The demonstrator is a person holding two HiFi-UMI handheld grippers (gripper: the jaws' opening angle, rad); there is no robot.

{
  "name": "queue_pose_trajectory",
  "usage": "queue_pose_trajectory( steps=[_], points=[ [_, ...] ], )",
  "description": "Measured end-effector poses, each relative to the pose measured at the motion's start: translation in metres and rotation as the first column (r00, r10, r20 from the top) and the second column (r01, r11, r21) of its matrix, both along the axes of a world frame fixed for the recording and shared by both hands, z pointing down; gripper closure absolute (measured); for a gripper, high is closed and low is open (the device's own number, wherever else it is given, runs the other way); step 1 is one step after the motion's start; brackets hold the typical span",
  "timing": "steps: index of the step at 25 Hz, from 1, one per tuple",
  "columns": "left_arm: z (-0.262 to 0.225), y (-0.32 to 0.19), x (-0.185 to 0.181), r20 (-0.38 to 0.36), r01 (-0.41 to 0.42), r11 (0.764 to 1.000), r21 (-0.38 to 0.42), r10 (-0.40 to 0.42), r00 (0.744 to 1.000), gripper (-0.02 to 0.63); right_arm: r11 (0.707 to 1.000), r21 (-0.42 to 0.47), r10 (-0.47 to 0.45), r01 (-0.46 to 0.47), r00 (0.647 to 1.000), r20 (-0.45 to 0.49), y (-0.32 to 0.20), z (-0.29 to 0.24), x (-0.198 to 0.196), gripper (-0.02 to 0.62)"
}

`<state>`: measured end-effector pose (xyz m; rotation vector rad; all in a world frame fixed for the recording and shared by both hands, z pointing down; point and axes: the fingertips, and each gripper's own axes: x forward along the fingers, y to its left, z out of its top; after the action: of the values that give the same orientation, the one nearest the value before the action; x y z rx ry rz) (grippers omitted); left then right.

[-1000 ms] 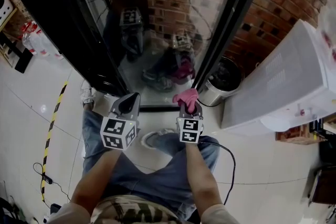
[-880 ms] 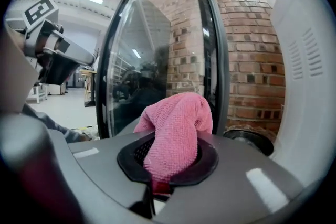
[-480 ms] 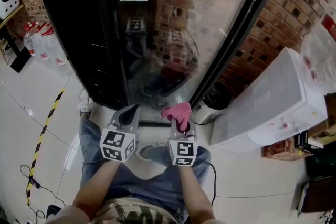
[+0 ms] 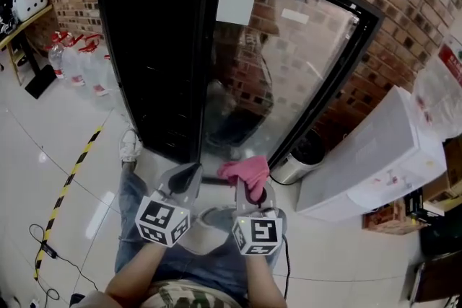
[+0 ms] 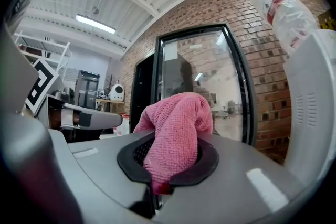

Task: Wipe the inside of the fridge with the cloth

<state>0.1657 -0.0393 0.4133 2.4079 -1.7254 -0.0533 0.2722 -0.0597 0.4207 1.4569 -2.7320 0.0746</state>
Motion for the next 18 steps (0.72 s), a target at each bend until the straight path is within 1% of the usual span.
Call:
queue_pose_trajectory(
  steps=[3, 7, 10, 13, 18],
  points=[
    [-0.011, 0.031, -0.012, -0.016, 0.01, 1.0, 0.007, -0.01, 1.0, 0.617, 0.999, 0.001, -0.036, 0.036, 0.999, 0.01, 0.031, -0.011, -0.023, 0.569],
    [-0.007, 0.078, -0.023, 0.006, 0.003, 1.0, -0.015, -0.003, 1.0, 0.617, 0.998, -0.025, -0.061, 0.062, 0.997, 0.045, 0.08, -0.008, -0.046, 0.569],
    [-0.01, 0.108, -0.031, 0.011, 0.002, 1.0, -0.016, -0.002, 1.0, 0.617, 0.995, -0.038, -0.086, 0.088, 0.995, 0.052, 0.114, -0.011, -0.063, 0.571],
    [-0.017, 0.133, -0.037, 0.013, 0.002, 1.0, 0.003, -0.002, 1.0, 0.617, 0.995, -0.031, -0.089, 0.09, 0.995, 0.052, 0.141, -0.015, -0.073, 0.571],
    [-0.029, 0.161, -0.043, 0.019, 0.014, 1.0, 0.025, -0.014, 1.0, 0.617, 0.997, -0.024, -0.07, 0.072, 0.996, 0.059, 0.171, -0.024, -0.078, 0.572]
  ],
)
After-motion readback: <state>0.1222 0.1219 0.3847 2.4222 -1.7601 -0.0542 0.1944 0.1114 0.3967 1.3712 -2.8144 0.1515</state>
